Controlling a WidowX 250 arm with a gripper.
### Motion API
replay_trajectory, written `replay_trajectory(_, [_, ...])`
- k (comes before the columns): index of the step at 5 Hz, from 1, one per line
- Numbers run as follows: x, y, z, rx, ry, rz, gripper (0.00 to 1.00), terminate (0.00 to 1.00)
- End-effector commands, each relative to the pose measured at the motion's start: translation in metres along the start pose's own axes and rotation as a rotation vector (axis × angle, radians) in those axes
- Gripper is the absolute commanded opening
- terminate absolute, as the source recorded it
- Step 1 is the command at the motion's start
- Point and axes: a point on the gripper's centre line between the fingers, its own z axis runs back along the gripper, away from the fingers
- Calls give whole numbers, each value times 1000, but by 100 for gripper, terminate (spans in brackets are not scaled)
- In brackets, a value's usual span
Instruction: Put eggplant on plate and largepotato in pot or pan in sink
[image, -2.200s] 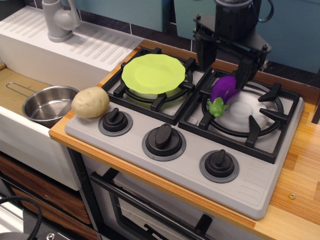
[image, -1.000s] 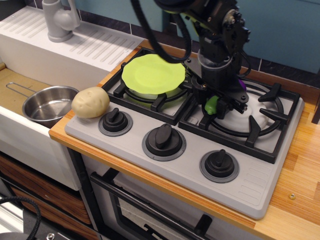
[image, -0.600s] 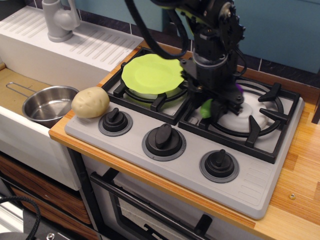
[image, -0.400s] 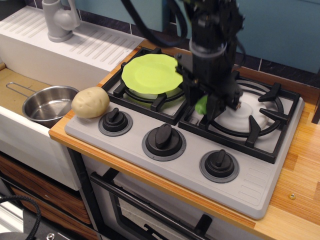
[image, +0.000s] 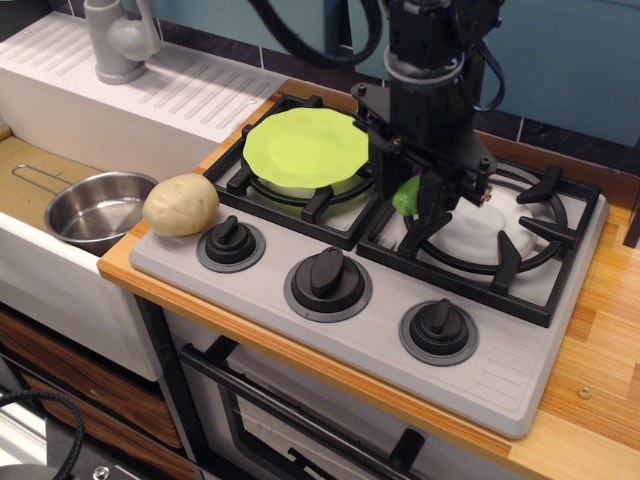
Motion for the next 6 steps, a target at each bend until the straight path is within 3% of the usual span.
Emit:
replay_trajectory(1, [12,43,21,-13,-105,-99,0,0])
replay_trajectory(6, [-5,118,3,-35,-174,-223,0,0])
